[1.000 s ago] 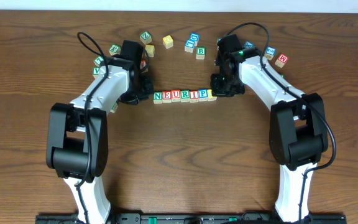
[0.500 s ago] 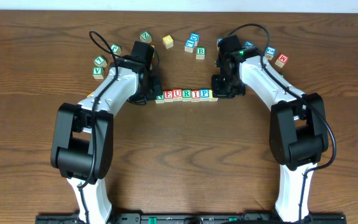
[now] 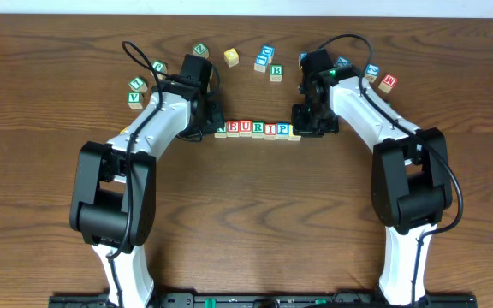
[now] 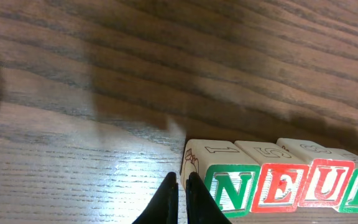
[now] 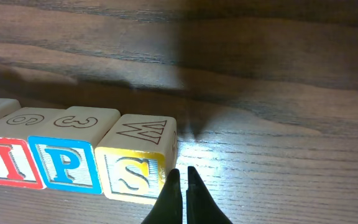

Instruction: Spell out NEURIPS

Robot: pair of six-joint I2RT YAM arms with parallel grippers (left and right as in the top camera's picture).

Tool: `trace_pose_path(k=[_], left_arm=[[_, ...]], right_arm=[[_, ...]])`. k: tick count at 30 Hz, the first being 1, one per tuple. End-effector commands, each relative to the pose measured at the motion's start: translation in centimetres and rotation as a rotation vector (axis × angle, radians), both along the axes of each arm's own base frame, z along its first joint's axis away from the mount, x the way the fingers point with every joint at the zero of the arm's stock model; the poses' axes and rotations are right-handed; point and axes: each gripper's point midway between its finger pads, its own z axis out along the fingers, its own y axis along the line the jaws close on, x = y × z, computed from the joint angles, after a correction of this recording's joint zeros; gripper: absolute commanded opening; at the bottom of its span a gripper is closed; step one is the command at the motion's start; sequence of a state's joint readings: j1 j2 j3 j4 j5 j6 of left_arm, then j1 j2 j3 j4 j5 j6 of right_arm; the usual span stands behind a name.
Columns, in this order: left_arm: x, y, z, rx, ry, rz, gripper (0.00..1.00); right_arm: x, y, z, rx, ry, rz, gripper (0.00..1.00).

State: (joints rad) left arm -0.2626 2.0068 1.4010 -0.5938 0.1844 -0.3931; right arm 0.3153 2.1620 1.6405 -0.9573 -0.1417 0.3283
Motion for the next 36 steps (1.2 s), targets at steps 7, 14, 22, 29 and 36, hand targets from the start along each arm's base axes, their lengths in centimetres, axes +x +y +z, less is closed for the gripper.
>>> trace_pose_path(k=[7, 14, 22, 29, 36], left_arm=[[-0.2, -0.3, -0.6, -0.011, 0.013, -0.002, 0.08], [-0.2, -0.2, -0.6, -0.006, 0.015, -0.005, 0.08], [0.0, 0.2, 0.1, 0.018, -0.001, -0.022, 0.08], [0.0, 0.4, 0.7, 0.028, -0.009, -0.024, 0.08], [0.6, 1.9, 1.7, 0.056, -0.022, 0.000, 0.08]], right_arm=[[0.0, 0.2, -0.5, 0.017, 0.011, -0.018, 0.01], [0.2, 0.2, -0.5, 0.020, 0.004, -0.017, 0.01], [0.2, -0.5, -0.5, 0.016, 0.012, -0.022, 0.02], [0.6, -1.6, -0.3, 0.015, 0.008, -0.023, 0.02], [1.7, -1.7, 1.0, 0.014, -0.031, 0.026, 0.02]])
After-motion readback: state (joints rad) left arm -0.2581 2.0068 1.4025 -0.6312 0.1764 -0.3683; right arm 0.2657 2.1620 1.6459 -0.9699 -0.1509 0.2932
